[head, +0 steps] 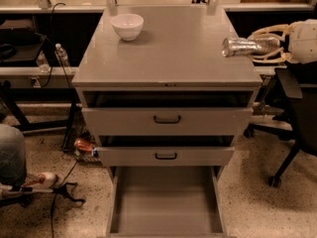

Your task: Pick redbull can from bottom drawer and place on counter

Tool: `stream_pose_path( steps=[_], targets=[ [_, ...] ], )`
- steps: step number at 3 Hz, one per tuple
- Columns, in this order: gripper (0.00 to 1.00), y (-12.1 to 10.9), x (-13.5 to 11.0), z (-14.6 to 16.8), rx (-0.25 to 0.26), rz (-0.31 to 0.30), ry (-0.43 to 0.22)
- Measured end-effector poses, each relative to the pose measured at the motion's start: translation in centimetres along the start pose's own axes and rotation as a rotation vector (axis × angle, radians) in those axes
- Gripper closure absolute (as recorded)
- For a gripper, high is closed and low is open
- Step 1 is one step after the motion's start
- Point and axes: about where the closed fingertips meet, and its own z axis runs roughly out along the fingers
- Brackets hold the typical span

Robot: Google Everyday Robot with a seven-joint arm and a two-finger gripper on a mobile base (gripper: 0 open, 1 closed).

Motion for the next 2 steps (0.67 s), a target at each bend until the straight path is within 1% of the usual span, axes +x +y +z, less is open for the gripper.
stream_pose_path(
  steps=[1,2],
  targets=[
    [1.00,-1.1,-1.3,0.9,-0.015,0.071,0.031],
    [1.00,-1.4,-1.2,2.4,-0.078,0.147,0.061]
  ],
)
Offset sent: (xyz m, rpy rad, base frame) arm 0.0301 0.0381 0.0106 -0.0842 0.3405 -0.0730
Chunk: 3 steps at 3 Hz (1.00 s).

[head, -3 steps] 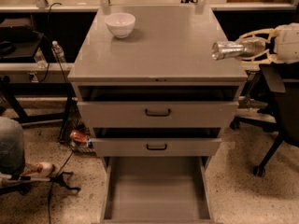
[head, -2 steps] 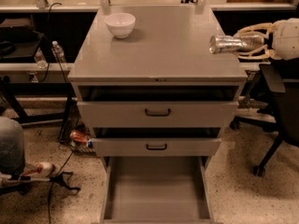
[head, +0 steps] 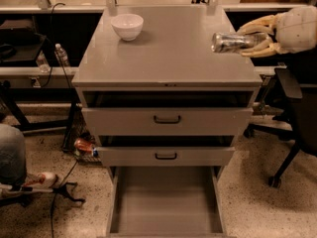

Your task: Pick redbull can from bottom drawer and place on counter

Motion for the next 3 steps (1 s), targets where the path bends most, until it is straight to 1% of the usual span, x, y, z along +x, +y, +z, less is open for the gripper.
stream_pose_path(
  steps=[1,2,3],
  targets=[
    [1.00,-0.3,0.9,2.0,-0.097,0.071,0.022],
    [1.00,-1.0,2.5,4.2,-0.157,0.134,0.047],
    [1.00,-1.5,3.7,5.4,-0.169,0.162,0.066]
  ],
)
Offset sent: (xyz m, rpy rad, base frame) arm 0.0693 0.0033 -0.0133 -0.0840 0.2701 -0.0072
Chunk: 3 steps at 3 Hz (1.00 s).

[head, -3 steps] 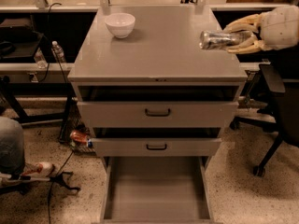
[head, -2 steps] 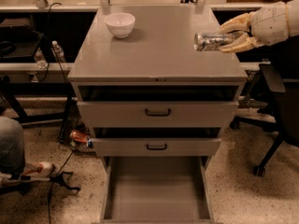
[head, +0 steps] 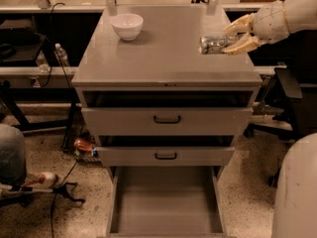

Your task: Pick redbull can from bottom drawer and place on counter

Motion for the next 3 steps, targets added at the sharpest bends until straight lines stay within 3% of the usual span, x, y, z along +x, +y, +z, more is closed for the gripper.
stream_pose_path(
  steps=[2,3],
  targets=[
    [1.00,-1.6,2.2,2.0,0.024,0.056,0.050],
    [1.00,-1.7,2.3,3.4,0.002,0.057,0.044]
  ],
)
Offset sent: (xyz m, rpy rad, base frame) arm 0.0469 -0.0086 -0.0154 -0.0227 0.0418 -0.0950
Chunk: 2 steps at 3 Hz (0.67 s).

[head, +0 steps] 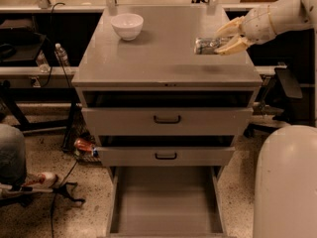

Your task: Pick redbull can from bottom drawer and place on counter

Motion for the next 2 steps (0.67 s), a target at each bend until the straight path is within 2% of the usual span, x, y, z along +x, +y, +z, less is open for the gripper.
stream_pose_path(
  steps=[1,2],
  targets=[
    [1.00,0.0,-0.2,1.3,-0.018,-0.003,-0.013],
    [0.75,0.1,0.0,2.8,-0.035,0.012,-0.031]
  ],
)
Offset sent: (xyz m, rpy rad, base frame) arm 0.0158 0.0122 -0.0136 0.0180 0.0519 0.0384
